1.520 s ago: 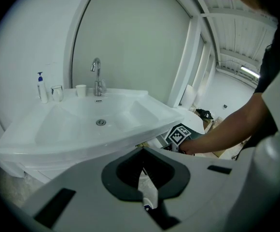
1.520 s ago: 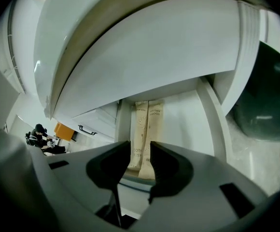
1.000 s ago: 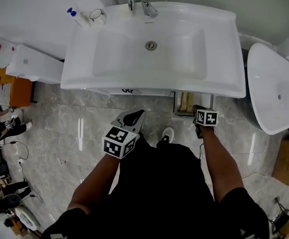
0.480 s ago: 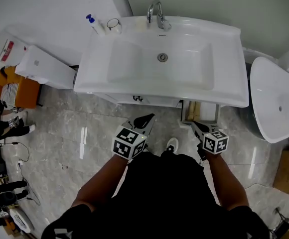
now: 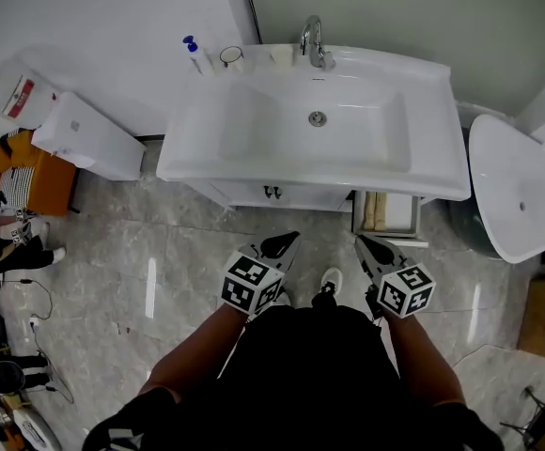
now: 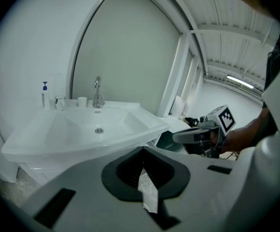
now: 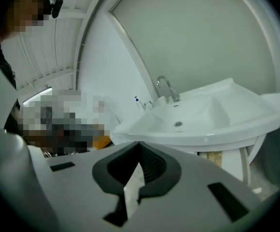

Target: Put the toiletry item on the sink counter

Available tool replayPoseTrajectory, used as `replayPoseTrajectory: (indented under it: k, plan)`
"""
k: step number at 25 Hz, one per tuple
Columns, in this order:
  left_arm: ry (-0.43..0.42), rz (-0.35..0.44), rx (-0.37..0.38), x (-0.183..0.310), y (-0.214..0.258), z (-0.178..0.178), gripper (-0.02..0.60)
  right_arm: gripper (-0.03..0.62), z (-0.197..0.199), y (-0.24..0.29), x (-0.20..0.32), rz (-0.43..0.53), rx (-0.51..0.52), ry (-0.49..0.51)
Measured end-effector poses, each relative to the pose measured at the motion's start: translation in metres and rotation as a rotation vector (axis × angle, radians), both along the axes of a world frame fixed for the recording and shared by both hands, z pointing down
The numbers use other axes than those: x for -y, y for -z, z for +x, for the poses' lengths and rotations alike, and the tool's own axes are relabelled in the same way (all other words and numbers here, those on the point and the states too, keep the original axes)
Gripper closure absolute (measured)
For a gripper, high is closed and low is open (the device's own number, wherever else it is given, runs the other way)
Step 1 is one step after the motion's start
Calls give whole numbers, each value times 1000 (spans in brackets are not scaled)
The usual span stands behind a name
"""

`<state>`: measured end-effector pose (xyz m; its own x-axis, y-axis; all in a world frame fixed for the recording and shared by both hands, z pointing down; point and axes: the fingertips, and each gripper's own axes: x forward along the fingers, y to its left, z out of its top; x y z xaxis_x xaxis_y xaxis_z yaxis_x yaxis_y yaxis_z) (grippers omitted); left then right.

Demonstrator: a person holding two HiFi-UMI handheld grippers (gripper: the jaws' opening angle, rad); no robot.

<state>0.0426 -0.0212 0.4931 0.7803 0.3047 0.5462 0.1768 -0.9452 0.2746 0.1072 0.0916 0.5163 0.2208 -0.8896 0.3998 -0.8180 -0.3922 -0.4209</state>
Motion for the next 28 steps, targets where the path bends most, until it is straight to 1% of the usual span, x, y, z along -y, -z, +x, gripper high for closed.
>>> replayPoseTrajectory:
  k: [3,5,9,12,18,21,25,28]
  plan:
    - [-20,-12,15,5,0,-21,581,591,-27,9,16,-38,-62,42]
    - [-39,-12,14,8,2,-35,581,592,-42,11,23,-51,-78,46]
    - [-78,3,-7,15,6,-60,581,592,-71,10,26,-42,-49,-3]
    - [-101,-5,-21,17,7,-76,581,592,-89,12,25,-57,-69,-28]
    - [-144,-7,-28,13,4,-97,581,591,-103,19,14,-66,-94,-81]
    - [-141,0,-40,12,9,-104,581,592,-107,26,8,-69,-99,-84]
    - [-102,11,-61,15,17,-103,581,592,-106,46,5,-61,-144,-48]
    - [-65,6,-56,12,18,-102,581,592,-106,42,2,-62,-109,-20]
